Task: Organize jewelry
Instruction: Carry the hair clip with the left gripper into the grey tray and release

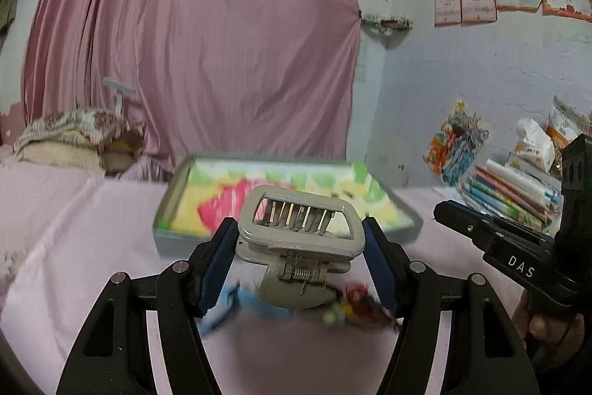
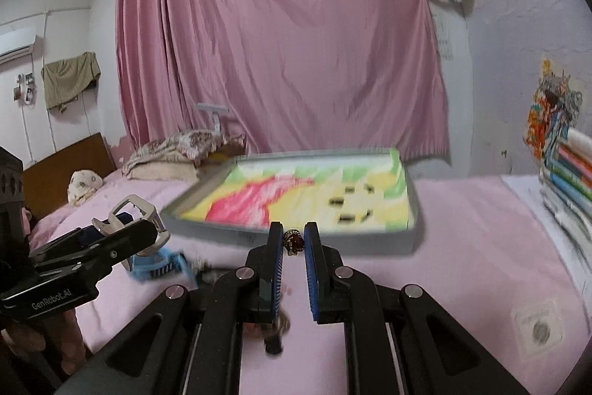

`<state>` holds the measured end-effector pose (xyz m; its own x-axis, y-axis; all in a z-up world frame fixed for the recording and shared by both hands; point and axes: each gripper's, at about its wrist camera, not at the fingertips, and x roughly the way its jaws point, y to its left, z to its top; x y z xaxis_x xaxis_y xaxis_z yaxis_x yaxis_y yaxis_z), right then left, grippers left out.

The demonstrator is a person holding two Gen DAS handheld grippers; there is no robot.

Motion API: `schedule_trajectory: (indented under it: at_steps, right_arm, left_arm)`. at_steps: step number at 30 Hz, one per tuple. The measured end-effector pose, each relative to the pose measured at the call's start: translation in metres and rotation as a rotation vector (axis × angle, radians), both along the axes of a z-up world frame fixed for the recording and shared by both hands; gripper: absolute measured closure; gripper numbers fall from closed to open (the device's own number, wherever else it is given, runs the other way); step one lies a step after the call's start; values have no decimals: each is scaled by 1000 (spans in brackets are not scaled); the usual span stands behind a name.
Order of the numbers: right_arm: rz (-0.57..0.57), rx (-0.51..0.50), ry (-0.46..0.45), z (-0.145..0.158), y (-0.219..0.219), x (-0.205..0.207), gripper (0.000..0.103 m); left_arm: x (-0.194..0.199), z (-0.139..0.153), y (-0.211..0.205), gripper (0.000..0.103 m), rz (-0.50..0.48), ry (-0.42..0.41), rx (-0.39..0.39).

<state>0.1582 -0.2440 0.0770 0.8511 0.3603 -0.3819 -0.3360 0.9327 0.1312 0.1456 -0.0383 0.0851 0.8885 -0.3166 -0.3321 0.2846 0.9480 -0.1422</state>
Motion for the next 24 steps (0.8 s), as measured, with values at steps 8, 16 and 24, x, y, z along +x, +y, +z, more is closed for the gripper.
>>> schedule_trajectory:
  at_steps: [8,16,24]
  right_arm:
    - [-16,-1,-36,21,2,44,92]
    - [7,12,84,9,7,102,92]
    - [27,-22,255,-26,17,143,92]
  left_arm:
    - [36,21,2,42,11,-63,-6]
    - [101,10,11,42,12,47,-27]
    - [149,-16,10,42,9,244,-22]
